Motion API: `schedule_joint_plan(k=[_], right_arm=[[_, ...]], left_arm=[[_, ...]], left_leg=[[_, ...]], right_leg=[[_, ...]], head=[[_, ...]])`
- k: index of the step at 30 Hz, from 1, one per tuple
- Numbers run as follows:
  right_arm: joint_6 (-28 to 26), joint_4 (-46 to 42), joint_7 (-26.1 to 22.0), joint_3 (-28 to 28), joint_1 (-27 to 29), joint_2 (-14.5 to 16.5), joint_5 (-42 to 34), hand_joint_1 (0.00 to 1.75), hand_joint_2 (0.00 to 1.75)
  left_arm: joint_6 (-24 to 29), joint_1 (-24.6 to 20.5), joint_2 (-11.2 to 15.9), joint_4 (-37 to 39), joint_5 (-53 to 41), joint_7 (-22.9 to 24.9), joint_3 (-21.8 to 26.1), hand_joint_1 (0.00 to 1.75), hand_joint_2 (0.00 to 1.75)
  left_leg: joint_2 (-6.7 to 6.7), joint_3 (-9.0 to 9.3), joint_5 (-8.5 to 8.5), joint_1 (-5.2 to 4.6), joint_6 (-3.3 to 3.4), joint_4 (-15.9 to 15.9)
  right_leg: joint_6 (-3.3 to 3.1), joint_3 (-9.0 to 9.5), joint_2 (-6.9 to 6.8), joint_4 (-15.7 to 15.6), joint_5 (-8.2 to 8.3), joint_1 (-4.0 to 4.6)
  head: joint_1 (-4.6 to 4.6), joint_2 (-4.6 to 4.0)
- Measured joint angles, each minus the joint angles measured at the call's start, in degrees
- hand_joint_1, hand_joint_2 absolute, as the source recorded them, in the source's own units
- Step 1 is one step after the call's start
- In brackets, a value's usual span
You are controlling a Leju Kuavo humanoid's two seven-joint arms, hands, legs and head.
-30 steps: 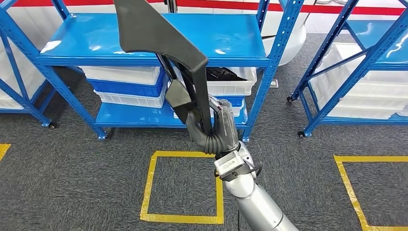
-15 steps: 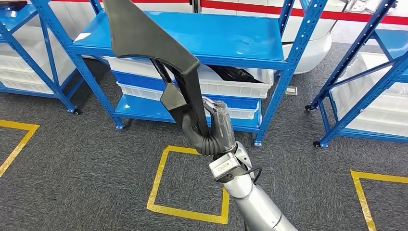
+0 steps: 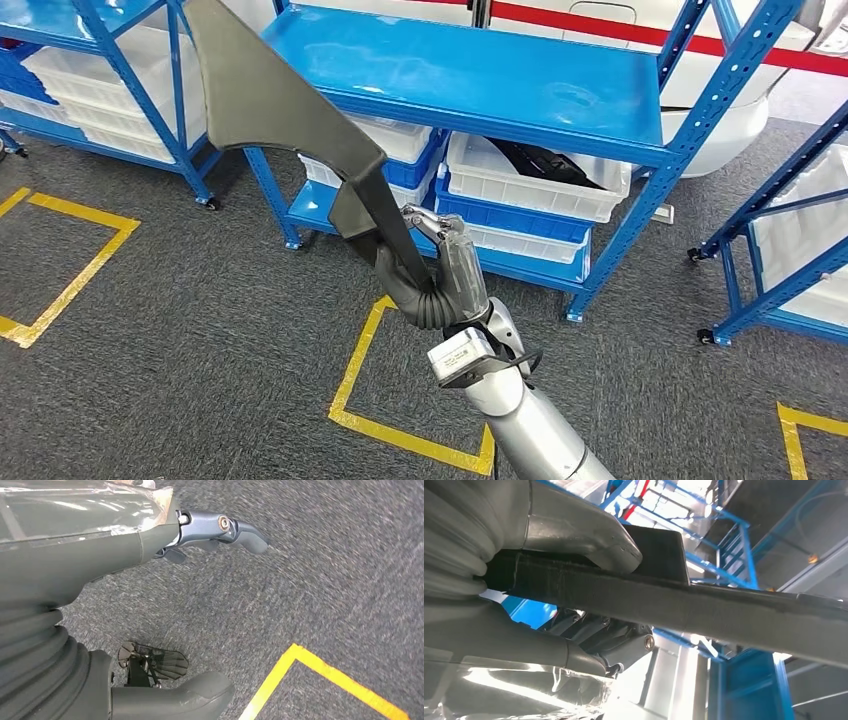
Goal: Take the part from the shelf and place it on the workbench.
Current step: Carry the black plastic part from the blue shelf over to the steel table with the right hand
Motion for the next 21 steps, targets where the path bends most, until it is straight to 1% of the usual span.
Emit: schedule_joint_plan(k=[1, 2, 3, 4, 5, 6, 7, 8, 9, 10, 11, 12, 13, 14, 15, 16, 17, 18, 19, 20, 21], right_arm=[[0.05, 0.01, 0.00, 0.02, 0.02, -0.01, 0.03, 1.75, 1.75], [0.19, 0.02, 0.00, 0.04, 0.03, -0.01, -0.01, 1.75, 1.75], [0.37, 0.01, -0.01, 0.05, 0.04, 0.02, -0.09, 1.75, 1.75], [0.57, 0.00, 0.00, 0.05, 0.03, 0.08, -0.25, 1.75, 1.75], [0.76, -0.01, -0.01, 0.05, 0.02, 0.17, -0.40, 1.75, 1.75], [0.89, -0.02, -0.01, 0.05, 0.02, 0.26, -0.51, 1.75, 1.75], [0.98, -0.03, -0.01, 0.04, 0.04, 0.32, -0.58, 1.75, 1.75], [1.04, -0.03, -0.01, 0.04, 0.09, 0.34, -0.62, 1.75, 1.75], [1.09, -0.03, -0.01, 0.03, 0.17, 0.34, -0.63, 1.75, 1.75], [1.11, -0.02, 0.00, 0.03, 0.26, 0.33, -0.63, 1.75, 1.75], [1.13, -0.02, 0.00, 0.03, 0.33, 0.33, -0.62, 1.75, 1.75], [1.15, -0.03, -0.01, 0.04, 0.37, 0.35, -0.60, 1.75, 1.75], [1.16, -0.06, -0.01, 0.04, 0.39, 0.39, -0.55, 1.75, 1.75], [1.19, -0.12, -0.02, 0.04, 0.39, 0.44, -0.48, 1.75, 1.75], [1.21, -0.19, -0.03, 0.04, 0.37, 0.50, -0.37, 1.75, 1.75], [1.24, -0.24, -0.07, 0.03, 0.38, 0.54, -0.25, 1.75, 1.75], [1.29, -0.28, -0.13, 0.03, 0.40, 0.57, -0.08, 1.75, 1.75], [1.37, -0.31, -0.21, 0.03, 0.42, 0.61, 0.09, 1.75, 1.75], [1.44, -0.36, -0.28, 0.03, 0.45, 0.66, 0.23, 1.75, 1.75], [1.51, -0.42, -0.36, 0.03, 0.46, 0.70, 0.34, 1.75, 1.75], [1.57, -0.49, -0.43, 0.04, 0.45, 0.74, 0.38, 1.75, 1.75]], left_arm=[[-0.01, 0.01, 0.03, 0.00, -0.01, -0.02, 0.01, 0.00, 1.75], [-0.03, 0.04, 0.07, 0.00, -0.04, -0.02, 0.01, 0.00, 1.75], [-0.07, 0.09, 0.10, 0.00, -0.09, -0.02, 0.01, 0.00, 1.75], [-0.10, 0.15, 0.10, 0.01, -0.20, -0.01, 0.01, 0.00, 1.75], [-0.14, 0.19, 0.10, 0.02, -0.30, 0.01, 0.00, 0.00, 1.75], [-0.15, 0.18, 0.10, 0.02, -0.38, 0.01, -0.01, 0.00, 1.75], [-0.15, 0.16, 0.09, 0.03, -0.44, 0.01, -0.01, 0.00, 1.75], [-0.15, 0.13, 0.10, 0.03, -0.45, 0.01, -0.01, 0.00, 1.75], [-0.15, 0.11, 0.09, 0.03, -0.45, 0.01, -0.01, 0.00, 1.75], [-0.15, 0.12, 0.07, 0.03, -0.45, 0.01, -0.01, 0.00, 1.75], [-0.15, 0.13, 0.06, 0.03, -0.46, 0.02, -0.01, 0.00, 1.75], [-0.15, 0.13, 0.06, 0.03, -0.48, 0.02, -0.01, 0.00, 1.75], [-0.15, 0.12, 0.08, 0.02, -0.50, 0.03, -0.01, 0.00, 1.75], [-0.16, 0.05, 0.10, 0.02, -0.54, 0.04, -0.02, 0.00, 1.75], [-0.17, -0.04, 0.10, 0.01, -0.58, 0.04, -0.02, 0.00, 1.75], [-0.21, -0.13, 0.11, 0.01, -0.60, 0.03, -0.03, 0.00, 1.75], [-0.27, -0.20, 0.13, 0.01, -0.60, -0.07, -0.03, 0.00, 1.75], [-0.40, -0.22, 0.16, 0.01, -0.57, -0.22, -0.03, 0.00, 1.75], [-0.58, -0.21, 0.20, -0.01, -0.53, -0.41, -0.02, 0.00, 1.75], [-0.78, -0.23, 0.18, -0.02, -0.49, -0.63, -0.02, 0.00, 1.75], [-0.96, -0.28, 0.14, -0.03, -0.46, -0.77, -0.01, 0.00, 1.75]], left_leg=[[-0.40, -0.41, 0.04, 0.00, -0.44, 0.29], [-0.72, -0.74, 0.23, 0.04, -0.90, 0.33], [-0.99, -0.97, 0.46, 0.18, -1.25, 0.26], [-0.64, -1.21, 0.42, 0.27, -1.56, 0.40], [0.28, -1.67, -0.16, 0.32, -1.84, 1.24], [1.53, -2.54, -1.40, 0.35, -2.07, 3.15], [2.97, -3.93, -3.21, 0.40, -2.32, 6.27], [3.87, -5.70, -5.20, 0.47, -2.56, 10.19], [4.25, -7.36, -6.72, 0.56, -2.74, 13.84], [4.41, -8.40, -7.42, 0.61, -2.83, 16.17], [4.51, -8.32, -7.05, 0.63, -2.80, 16.33], [4.78, -6.85, -5.67, 0.61, -2.64, 13.91], [5.48, -4.50, -3.91, 0.54, -2.36, 9.94], [6.47, -2.20, -2.64, 0.30, -2.03, 5.99], [7.28, -0.51, -1.76, 0.01, -1.63, 2.86], [7.78, 0.23, -1.54, -0.27, -1.28, 1.33], [7.68, 0.21, -1.67, -0.55, -0.98, 0.96], [7.11, 0.12, -1.50, -0.67, -0.62, 0.72], [6.54, 0.29, -1.23, -0.53, -0.27, 0.32], [5.97, 0.54, -0.86, -0.43, 0.13, -0.23], [5.49, 0.83, -0.47, -0.28, 0.52, -0.78]], right_leg=[[-0.28, 0.30, 0.39, -1.06, 0.37, 0.00], [-0.71, 0.12, 0.17, -0.92, 0.51, 0.22], [-1.13, 0.02, -0.28, -0.89, 0.75, 0.18], [-1.52, -0.07, -0.65, -0.94, 1.00, 0.12], [-1.92, -0.10, -1.10, -1.00, 1.20, 0.02], [-2.26, -0.11, -1.56, -1.08, 1.34, -0.08], [-2.46, -0.14, -2.05, -1.09, 1.39, 0.03], [-2.59, -0.22, -2.59, -1.09, 1.39, 0.18], [-2.63, -0.29, -3.18, -1.08, 1.37, 0.33], [-2.64, -0.35, -3.80, -1.07, 1.36, 0.45], [-2.64, -0.39, -4.41, -1.07, 1.35, 0.53], [-2.63, -0.37, -5.02, -1.07, 1.34, 0.58], [-2.62, -0.33, -5.56, -1.07, 1.32, 0.65], [-2.59, -0.31, -6.05, -1.08, 1.30, 0.82], [-2.53, -0.32, -6.51, -1.09, 1.27, 1.01], [-2.43, -0.35, -6.90, -1.11, 1.24, 1.17], [-2.25, -0.35, -7.36, -1.19, 1.23, 1.27], [-1.99, -0.23, -7.85, -1.35, 1.24, 1.28], [-1.69, -0.23, -7.83, -1.34, 1.12, 1.30], [-1.48, -0.36, -7.06, -0.85, 0.74, 1.28], [-1.40, -0.71, -5.90, 0.11, 0.13, 1.27]], head=[[-0.02, 0.00], [-0.04, 0.00], [-0.06, 0.00], [-0.05, 0.00], [-0.14, 0.00], [-0.24, 0.00], [-0.33, 0.00], [-0.41, 0.00], [-0.40, 0.00], [-0.40, 0.00], [-0.40, 0.00], [-0.40, 0.00], [-0.40, 0.00], [-0.40, 0.00], [-0.38, 0.00], [-0.38, 0.00], [-0.37, 0.00], [-0.36, 0.00], [-0.34, 0.00], [-0.29, 0.00], [-0.27, 0.00]])
